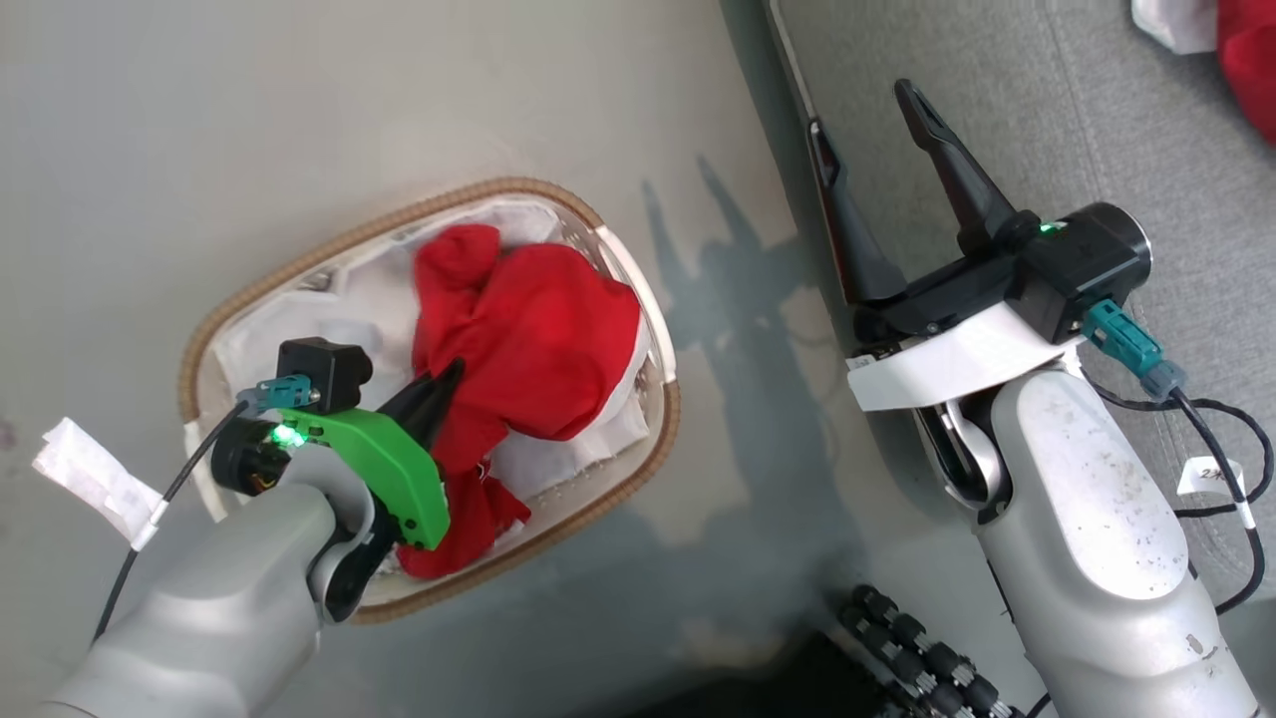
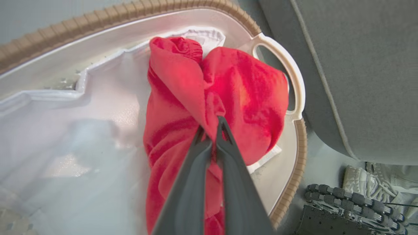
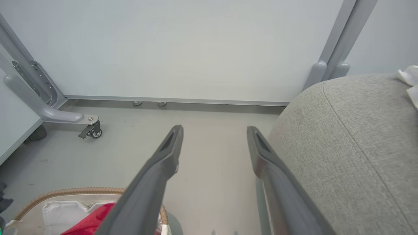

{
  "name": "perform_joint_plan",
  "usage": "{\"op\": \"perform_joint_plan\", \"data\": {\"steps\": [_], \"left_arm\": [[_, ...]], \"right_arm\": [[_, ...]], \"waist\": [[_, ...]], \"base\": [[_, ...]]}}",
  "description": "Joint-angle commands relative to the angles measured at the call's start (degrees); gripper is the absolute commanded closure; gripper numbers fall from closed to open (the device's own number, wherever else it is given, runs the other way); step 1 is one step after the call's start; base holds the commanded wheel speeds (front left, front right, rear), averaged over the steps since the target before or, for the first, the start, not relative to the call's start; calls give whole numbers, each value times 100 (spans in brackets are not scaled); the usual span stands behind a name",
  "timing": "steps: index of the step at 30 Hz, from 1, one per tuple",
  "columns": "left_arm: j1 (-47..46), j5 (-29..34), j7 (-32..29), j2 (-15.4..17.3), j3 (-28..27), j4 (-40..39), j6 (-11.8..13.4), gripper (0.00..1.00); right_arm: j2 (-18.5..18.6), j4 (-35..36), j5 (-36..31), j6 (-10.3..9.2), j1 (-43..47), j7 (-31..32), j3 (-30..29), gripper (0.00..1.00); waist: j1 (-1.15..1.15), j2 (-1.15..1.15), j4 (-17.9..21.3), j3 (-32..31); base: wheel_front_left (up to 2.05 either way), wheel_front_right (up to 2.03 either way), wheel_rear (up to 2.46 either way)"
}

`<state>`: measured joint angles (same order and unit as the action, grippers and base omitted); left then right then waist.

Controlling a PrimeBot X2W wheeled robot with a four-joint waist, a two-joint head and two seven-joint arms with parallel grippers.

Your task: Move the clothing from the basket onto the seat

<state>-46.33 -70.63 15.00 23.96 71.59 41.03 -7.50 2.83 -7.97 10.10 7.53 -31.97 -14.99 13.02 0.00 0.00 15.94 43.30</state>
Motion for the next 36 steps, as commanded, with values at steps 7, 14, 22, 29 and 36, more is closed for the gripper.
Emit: {"op": "perform_joint_plan", "data": {"steps": [7,14,22,29,36], "left_arm": [[619,407,21,-117,-510,-277,2,100],[1103,925,22,-308,-1117,-478,2,100],[1654,1569,23,-602,-1935,-880,2,100],[2036,2160,23,-758,-2609,-1377,2,100],[2252,2751,23,-977,-3207,-1811,2,100]], "right_arm": [[22,-322,41,-8,247,-28,-7,0],[22,-612,-69,-8,510,-28,-59,0],[22,-920,-155,-8,978,-28,-148,0],[22,-1118,-34,-8,1368,-28,-139,0],[20,-1278,12,-8,1678,-28,-97,0]], "waist": [[0,0,-458,-1015],[0,0,-681,-1716],[0,0,-988,-2556],[0,0,-1142,-3213],[0,0,-1249,-3731]], "base": [[0,0,0],[0,0,0],[0,0,0],[0,0,0],[0,0,0]]}}
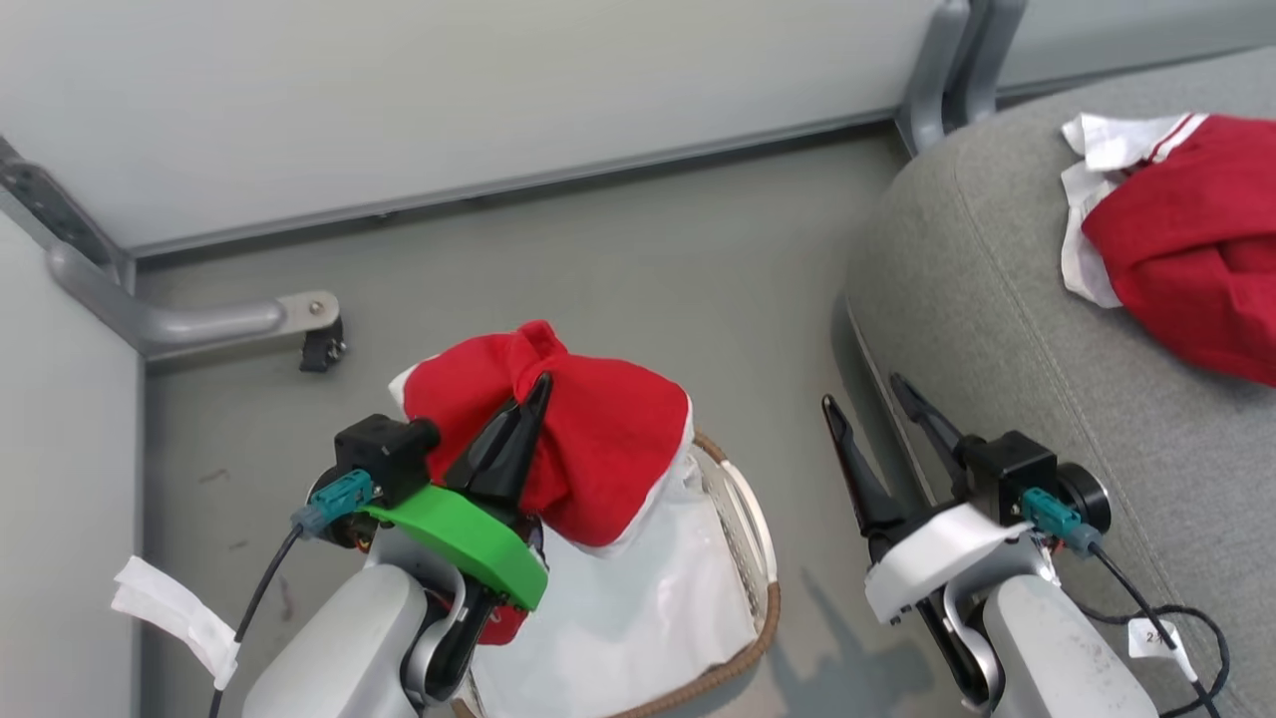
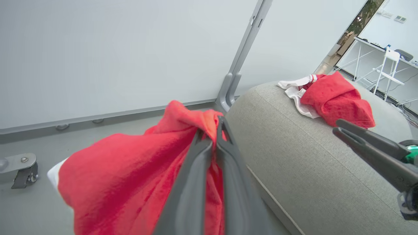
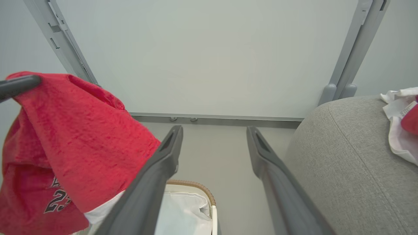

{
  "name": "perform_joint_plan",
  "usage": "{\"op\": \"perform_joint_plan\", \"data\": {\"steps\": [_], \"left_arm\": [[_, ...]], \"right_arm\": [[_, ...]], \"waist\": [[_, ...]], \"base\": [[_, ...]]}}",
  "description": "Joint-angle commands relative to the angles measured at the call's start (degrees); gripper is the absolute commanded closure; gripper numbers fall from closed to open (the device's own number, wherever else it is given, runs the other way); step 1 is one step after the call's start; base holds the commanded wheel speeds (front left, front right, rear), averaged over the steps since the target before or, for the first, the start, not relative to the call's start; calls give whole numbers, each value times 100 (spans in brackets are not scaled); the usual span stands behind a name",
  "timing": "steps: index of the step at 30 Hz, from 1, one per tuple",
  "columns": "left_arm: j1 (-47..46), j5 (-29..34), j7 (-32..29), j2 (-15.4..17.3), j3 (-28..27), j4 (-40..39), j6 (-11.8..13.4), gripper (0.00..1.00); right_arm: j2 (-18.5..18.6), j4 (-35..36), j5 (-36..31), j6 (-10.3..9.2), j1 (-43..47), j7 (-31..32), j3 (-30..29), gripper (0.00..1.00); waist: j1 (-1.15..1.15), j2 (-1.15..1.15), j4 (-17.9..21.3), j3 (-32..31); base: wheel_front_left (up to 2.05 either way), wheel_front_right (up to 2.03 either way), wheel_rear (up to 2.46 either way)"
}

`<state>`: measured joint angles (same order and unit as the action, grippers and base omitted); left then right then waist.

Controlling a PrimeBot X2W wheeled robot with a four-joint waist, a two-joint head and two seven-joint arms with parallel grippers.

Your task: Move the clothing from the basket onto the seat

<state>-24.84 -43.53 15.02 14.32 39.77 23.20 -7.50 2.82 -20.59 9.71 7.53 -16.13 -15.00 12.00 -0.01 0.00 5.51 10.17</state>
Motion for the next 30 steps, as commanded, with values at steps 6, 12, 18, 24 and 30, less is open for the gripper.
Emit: {"op": "perform_joint_plan", "data": {"steps": [6,12,18,24,30], "left_arm": [[214,352,21,-172,-404,-379,2,100],[245,584,21,-281,-767,-690,2,100],[307,725,21,-361,-900,-870,2,100],[330,705,20,-420,-816,-901,2,100],[310,669,21,-445,-735,-905,2,100]], "right_arm": [[22,-105,99,-8,348,-28,51,0],[22,-146,148,-8,551,-27,147,0],[22,-142,187,-8,690,-27,429,0],[20,-5,138,-8,566,-27,1079,0],[22,13,236,-8,261,-27,1752,0]], "waist": [[1,0,-233,-759],[1,0,-250,-936],[1,0,-287,-1012],[1,0,-336,-1013],[1,0,-379,-971]], "base": [[0,0,0],[0,0,0],[0,0,0],[0,0,0],[0,0,0]]}}
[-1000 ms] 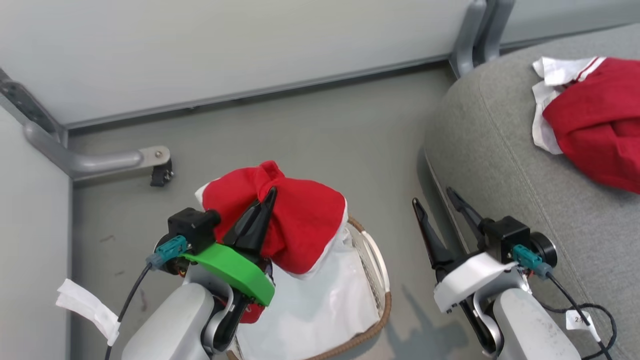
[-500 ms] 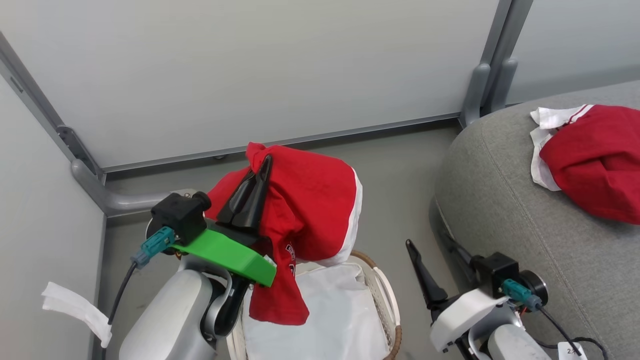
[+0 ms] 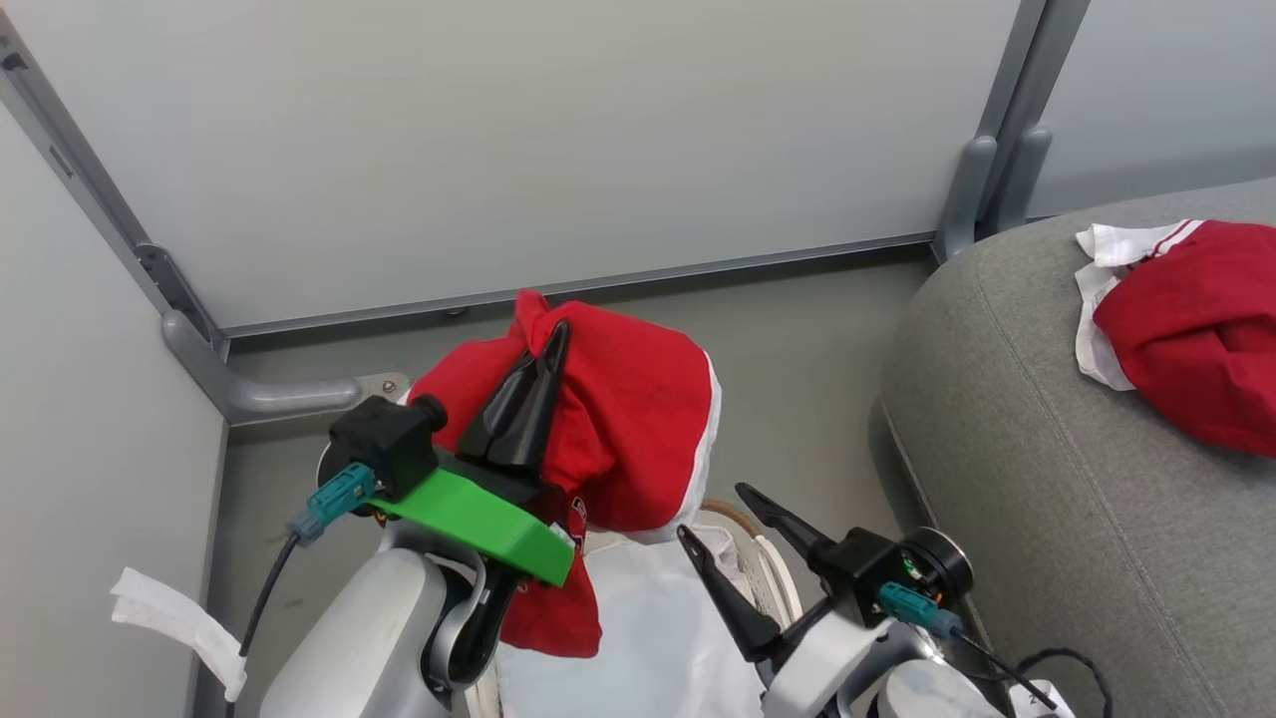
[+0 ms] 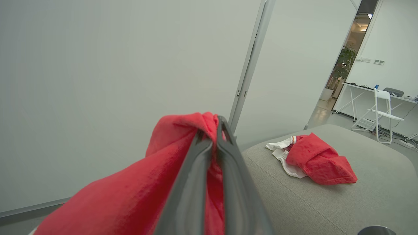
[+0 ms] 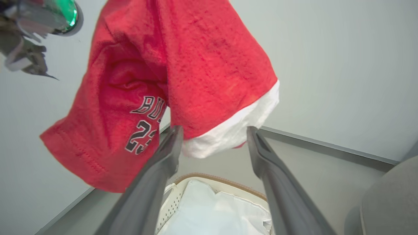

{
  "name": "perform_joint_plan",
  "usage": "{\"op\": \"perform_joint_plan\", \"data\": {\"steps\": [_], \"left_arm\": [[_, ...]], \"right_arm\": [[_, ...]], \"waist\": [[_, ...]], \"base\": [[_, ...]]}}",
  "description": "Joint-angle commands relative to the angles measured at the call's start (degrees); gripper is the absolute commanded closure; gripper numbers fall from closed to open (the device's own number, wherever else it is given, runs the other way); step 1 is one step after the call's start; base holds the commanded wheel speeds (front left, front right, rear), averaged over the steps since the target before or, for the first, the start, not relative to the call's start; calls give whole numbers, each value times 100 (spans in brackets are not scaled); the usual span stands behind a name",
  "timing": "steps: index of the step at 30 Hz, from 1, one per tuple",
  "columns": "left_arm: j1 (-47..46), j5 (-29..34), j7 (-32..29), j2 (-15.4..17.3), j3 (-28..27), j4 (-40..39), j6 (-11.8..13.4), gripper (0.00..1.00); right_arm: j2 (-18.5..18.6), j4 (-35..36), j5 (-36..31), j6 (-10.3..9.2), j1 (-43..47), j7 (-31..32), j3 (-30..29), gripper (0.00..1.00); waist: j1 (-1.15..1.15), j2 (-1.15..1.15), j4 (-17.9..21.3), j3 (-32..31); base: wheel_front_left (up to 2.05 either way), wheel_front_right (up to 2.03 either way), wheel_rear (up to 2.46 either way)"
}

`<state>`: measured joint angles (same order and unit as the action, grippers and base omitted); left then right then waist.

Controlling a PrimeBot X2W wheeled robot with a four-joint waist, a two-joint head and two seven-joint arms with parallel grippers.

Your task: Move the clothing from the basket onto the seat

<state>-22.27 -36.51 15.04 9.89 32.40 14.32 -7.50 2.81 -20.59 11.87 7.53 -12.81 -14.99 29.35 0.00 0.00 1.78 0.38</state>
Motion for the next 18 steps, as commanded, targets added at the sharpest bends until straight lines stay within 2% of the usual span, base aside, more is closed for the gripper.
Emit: {"op": "perform_joint_plan", "data": {"steps": [1,8,18], "left_arm": [[59,-54,19,-9,12,-14,2,100],[-28,-127,20,-60,177,-41,2,100],[-236,-206,19,-179,633,-90,2,100]], "right_arm": [[22,1,6,-8,-137,-29,109,0],[21,-220,-3,-8,-607,-29,560,0],[25,-620,-126,-8,-1060,-29,704,0]], "waist": [[0,0,-8,13],[0,0,-82,58],[0,0,-318,116]], "base": [[0,0,0],[0,0,0],[0,0,0]]}}
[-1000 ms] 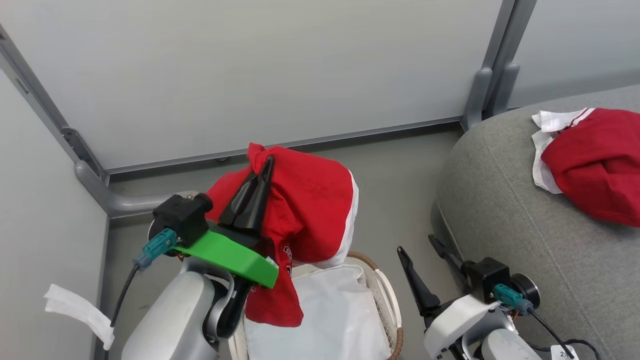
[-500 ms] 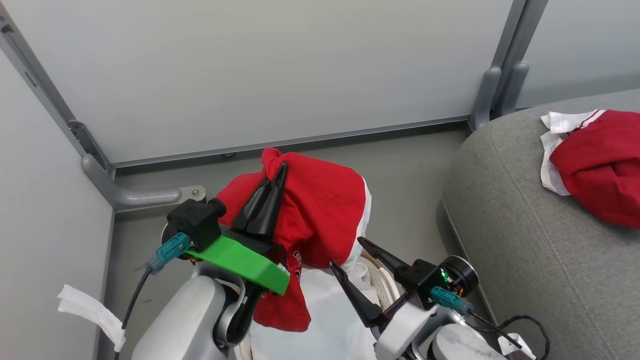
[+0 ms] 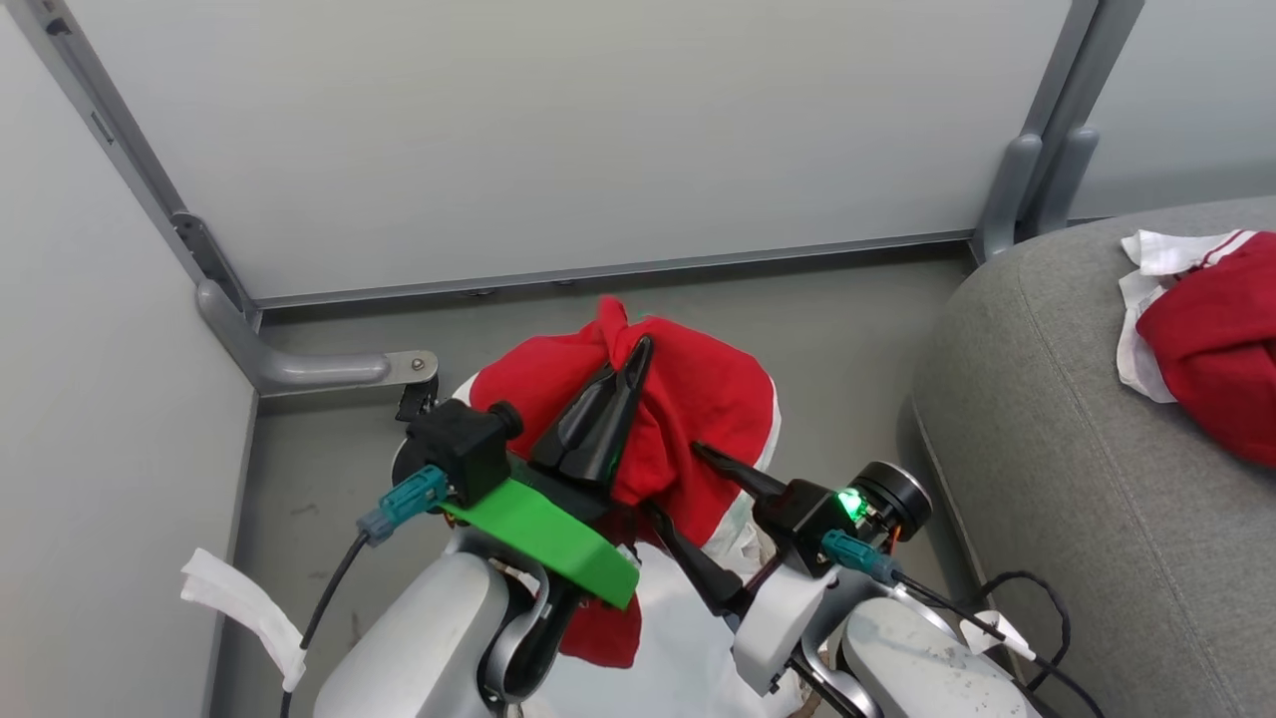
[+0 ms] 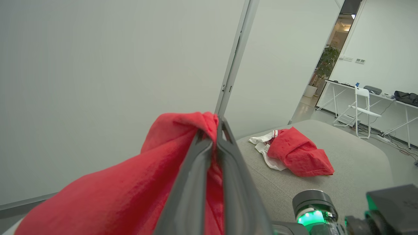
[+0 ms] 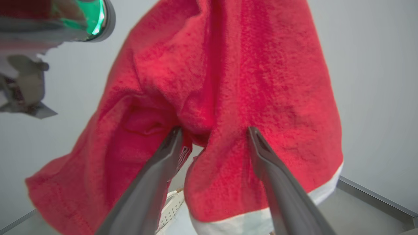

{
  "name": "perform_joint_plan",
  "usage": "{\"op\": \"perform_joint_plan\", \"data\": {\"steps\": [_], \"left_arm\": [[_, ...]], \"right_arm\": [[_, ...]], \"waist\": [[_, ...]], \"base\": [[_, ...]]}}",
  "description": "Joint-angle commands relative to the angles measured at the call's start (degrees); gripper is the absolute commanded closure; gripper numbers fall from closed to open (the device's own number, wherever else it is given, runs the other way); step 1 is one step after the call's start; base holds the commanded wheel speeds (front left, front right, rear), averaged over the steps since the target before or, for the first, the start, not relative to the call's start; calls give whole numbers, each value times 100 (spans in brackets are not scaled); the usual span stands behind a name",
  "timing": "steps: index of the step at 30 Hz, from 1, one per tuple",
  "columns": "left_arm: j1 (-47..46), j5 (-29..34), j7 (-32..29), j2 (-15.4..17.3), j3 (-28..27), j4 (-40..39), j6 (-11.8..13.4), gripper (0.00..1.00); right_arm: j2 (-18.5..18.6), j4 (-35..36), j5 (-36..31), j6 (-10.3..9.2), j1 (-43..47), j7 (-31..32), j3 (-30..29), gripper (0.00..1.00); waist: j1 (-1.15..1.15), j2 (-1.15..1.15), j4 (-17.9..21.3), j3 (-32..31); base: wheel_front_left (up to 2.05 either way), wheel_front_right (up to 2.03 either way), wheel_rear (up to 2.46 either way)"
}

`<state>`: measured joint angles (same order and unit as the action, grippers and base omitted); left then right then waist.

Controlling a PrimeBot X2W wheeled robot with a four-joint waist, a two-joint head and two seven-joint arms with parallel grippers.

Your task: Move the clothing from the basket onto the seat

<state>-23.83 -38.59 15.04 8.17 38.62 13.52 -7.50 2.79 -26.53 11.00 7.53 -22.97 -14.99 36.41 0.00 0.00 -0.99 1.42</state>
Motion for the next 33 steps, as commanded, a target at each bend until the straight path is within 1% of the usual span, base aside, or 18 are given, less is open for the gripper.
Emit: {"op": "perform_joint_plan", "data": {"steps": [1,7,19,20,21,22,33], "left_arm": [[-101,-14,20,-19,64,-9,2,100],[-228,-124,20,-76,338,-15,2,100],[-269,-224,20,-62,503,-27,2,100],[-269,-224,20,-65,508,-25,2,100],[-273,-225,20,-68,522,-25,2,100],[-277,-232,20,-70,530,-28,2,100],[-233,-277,20,-49,526,3,2,100]], "right_arm": [[28,-82,-65,-8,-85,-28,-4,0],[25,-304,-143,-8,-184,-28,-101,0],[25,-633,-169,-8,-257,-29,-173,0],[25,-639,-168,-8,-263,-28,-190,17],[25,-636,-164,-8,-275,-28,-208,57],[25,-612,-175,-8,-287,-28,-221,100],[25,-690,-104,-8,-205,-28,-220,100]], "waist": [[0,0,-65,14],[0,0,-211,30],[0,0,-286,29],[0,0,-287,30],[0,0,-291,31],[0,0,-294,32],[0,0,-301,10]], "base": [[0,0,0],[0,0,0],[0,0,0],[0,0,0],[0,0,0],[0,0,0],[0,0,0]]}}
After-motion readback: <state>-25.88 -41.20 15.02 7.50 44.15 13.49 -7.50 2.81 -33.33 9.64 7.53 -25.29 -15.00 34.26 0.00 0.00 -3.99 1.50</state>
